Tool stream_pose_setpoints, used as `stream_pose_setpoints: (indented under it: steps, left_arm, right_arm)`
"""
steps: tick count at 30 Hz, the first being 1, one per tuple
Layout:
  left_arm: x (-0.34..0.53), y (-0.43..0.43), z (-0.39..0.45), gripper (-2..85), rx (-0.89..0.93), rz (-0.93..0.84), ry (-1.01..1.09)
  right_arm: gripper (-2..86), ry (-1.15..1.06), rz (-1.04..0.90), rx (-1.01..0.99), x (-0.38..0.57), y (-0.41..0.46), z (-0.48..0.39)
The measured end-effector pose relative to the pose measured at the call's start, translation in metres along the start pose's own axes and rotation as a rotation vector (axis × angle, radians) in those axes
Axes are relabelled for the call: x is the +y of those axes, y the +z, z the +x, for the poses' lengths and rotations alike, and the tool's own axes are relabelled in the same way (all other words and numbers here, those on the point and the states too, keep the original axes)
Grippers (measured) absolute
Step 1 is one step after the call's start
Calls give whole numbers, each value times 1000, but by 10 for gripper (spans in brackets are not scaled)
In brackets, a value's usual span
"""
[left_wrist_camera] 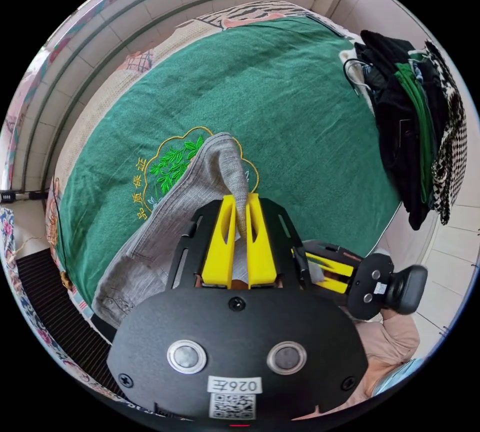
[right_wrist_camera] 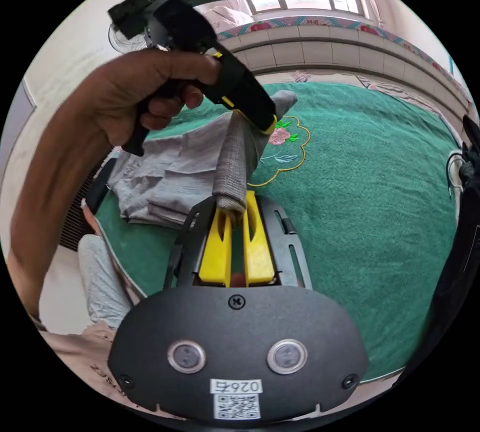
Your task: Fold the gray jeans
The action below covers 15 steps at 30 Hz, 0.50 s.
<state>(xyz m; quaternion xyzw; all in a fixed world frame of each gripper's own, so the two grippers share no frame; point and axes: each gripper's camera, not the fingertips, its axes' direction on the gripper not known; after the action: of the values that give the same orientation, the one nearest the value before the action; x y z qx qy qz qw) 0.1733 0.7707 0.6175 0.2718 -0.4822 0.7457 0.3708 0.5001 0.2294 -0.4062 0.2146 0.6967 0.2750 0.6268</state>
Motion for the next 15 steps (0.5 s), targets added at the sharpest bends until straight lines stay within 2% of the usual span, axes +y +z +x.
stream_pose_setpoints:
  steps: [3, 8, 11, 15]
  left_arm:
    - [-4, -23, 13, 18, 68, 25, 55]
    - [-8, -68, 48, 18, 339, 160, 181]
    - [-2, -86, 61, 19, 438, 192, 254]
    - [29, -108, 40, 18, 480, 232, 293]
  right_arm:
    - [-11, 64, 41, -96, 22, -27, 35]
    - [-12, 106, 182, 36, 83, -87, 64]
    - [-12, 126, 282, 96, 125, -115, 68]
    - [-11, 63, 377, 138, 162, -114, 44]
